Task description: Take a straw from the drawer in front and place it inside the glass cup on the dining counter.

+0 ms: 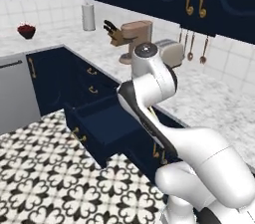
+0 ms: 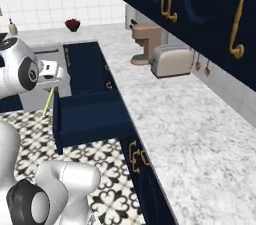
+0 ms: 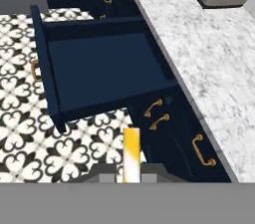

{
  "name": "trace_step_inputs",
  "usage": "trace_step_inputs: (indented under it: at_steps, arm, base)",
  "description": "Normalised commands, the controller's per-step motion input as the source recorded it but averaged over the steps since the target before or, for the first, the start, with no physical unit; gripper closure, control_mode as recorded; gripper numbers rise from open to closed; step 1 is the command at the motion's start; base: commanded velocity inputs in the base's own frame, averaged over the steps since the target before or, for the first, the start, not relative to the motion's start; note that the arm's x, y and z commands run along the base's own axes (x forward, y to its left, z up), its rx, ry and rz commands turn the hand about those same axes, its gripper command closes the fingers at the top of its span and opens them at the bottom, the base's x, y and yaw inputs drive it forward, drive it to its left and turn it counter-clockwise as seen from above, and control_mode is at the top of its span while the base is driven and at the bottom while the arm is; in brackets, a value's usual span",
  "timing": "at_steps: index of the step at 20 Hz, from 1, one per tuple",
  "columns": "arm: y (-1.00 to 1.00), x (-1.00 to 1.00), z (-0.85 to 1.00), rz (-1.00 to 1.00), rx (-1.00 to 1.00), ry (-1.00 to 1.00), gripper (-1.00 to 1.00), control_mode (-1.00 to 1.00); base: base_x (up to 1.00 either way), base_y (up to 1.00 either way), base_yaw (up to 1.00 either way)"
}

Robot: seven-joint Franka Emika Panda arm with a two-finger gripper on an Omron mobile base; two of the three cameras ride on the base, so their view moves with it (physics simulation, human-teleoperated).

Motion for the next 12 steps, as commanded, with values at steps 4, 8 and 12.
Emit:
trace_step_inputs:
  at_steps: [4, 8, 12]
  arm:
    - [0.0, 0.0, 0.0, 0.0, 0.0, 0.0, 1.0, 1.0]
    - [0.0, 0.0, 0.0, 0.0, 0.0, 0.0, 1.0, 1.0]
    - [0.0, 0.0, 0.0, 0.0, 0.0, 0.0, 1.0, 1.0]
  base:
    - [-0.32, 0.73, 0.56]
    - [0.0, 0.69, 0.63]
    - [0.0, 0.72, 0.57]
